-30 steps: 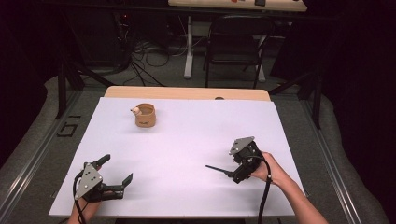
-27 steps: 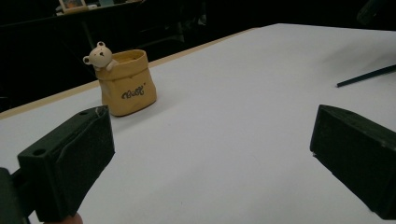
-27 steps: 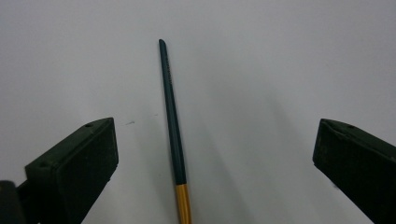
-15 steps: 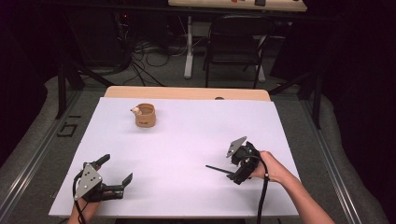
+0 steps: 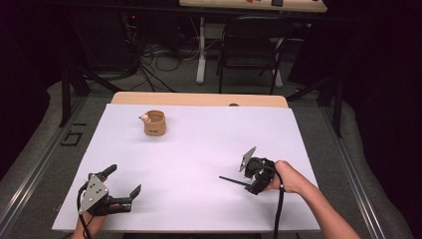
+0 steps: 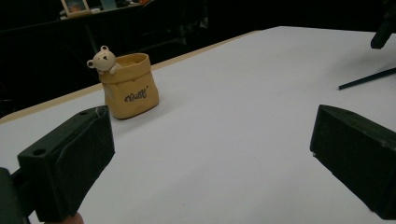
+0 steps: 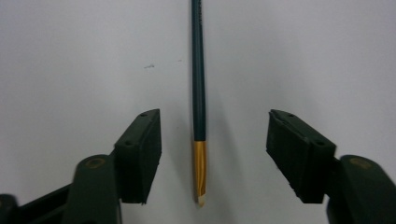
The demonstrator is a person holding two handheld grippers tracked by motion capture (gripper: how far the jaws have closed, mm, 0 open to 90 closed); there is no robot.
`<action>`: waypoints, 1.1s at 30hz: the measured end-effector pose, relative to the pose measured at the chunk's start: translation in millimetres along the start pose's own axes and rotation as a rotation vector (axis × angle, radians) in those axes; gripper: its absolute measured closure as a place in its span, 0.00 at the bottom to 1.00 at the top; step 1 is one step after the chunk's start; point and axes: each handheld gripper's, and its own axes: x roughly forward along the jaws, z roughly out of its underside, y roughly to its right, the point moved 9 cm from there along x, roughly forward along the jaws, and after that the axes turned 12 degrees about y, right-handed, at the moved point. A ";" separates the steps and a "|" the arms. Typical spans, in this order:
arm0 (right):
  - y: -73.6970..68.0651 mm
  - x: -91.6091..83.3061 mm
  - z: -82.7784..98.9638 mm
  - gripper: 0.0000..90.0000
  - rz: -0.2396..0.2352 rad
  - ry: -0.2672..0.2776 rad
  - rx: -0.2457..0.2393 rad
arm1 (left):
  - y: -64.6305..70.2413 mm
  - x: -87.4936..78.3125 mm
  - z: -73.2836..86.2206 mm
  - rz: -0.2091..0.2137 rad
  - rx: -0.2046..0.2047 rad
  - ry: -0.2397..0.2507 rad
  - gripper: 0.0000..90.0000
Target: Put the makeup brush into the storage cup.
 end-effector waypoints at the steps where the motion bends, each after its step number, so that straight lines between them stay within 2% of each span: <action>1: -0.6 0.3 0.7 0.45 -0.004 -0.008 -0.001 | 0.1 0.0 0.0 0.000 0.000 0.000 0.00; 2: -1.7 -1.4 2.6 0.48 -0.014 -0.041 -0.001 | 0.1 0.1 0.0 0.000 0.000 0.000 0.00; 3: -1.5 0.9 1.9 0.50 -0.010 -0.025 -0.007 | 0.0 0.1 0.1 0.000 0.000 0.000 0.00; 4: -2.4 -0.1 3.4 0.53 -0.017 -0.054 -0.008 | 0.0 0.2 0.0 0.001 -0.001 0.001 0.00; 6: -2.7 2.6 3.8 0.59 -0.024 -0.050 -0.014 | 0.0 0.1 0.1 0.000 0.000 0.000 0.00; 10: -4.3 5.0 6.6 0.68 -0.042 -0.089 -0.012 | -0.1 0.1 0.0 0.001 0.000 0.001 0.00; 15: -4.7 6.4 6.9 0.75 -0.045 -0.109 -0.016 | -0.1 0.2 0.0 0.000 0.000 0.001 0.00; 17: -4.7 6.6 7.7 0.79 -0.050 -0.138 -0.020 | -0.1 0.2 0.0 0.000 0.000 0.000 0.00; 18: -5.0 8.4 7.4 0.81 -0.054 -0.131 -0.021 | -0.1 0.1 -0.1 0.000 0.001 0.001 0.00; 21: -6.8 8.2 8.8 0.83 -0.069 -0.170 -0.016 | -0.4 0.0 -0.2 -0.001 0.002 0.003 0.00; 23: -7.0 10.6 8.5 0.84 -0.070 -0.158 -0.022 | -0.5 0.0 -0.1 -0.002 0.002 0.000 0.00; 31: -4.8 13.1 11.2 0.88 -0.063 -0.199 -0.027 | 0.0 0.4 0.1 0.000 -0.001 0.000 0.00; 33: -5.9 15.4 11.3 0.88 -0.067 -0.193 -0.021 | -0.2 0.3 0.3 -0.001 0.000 -0.002 0.00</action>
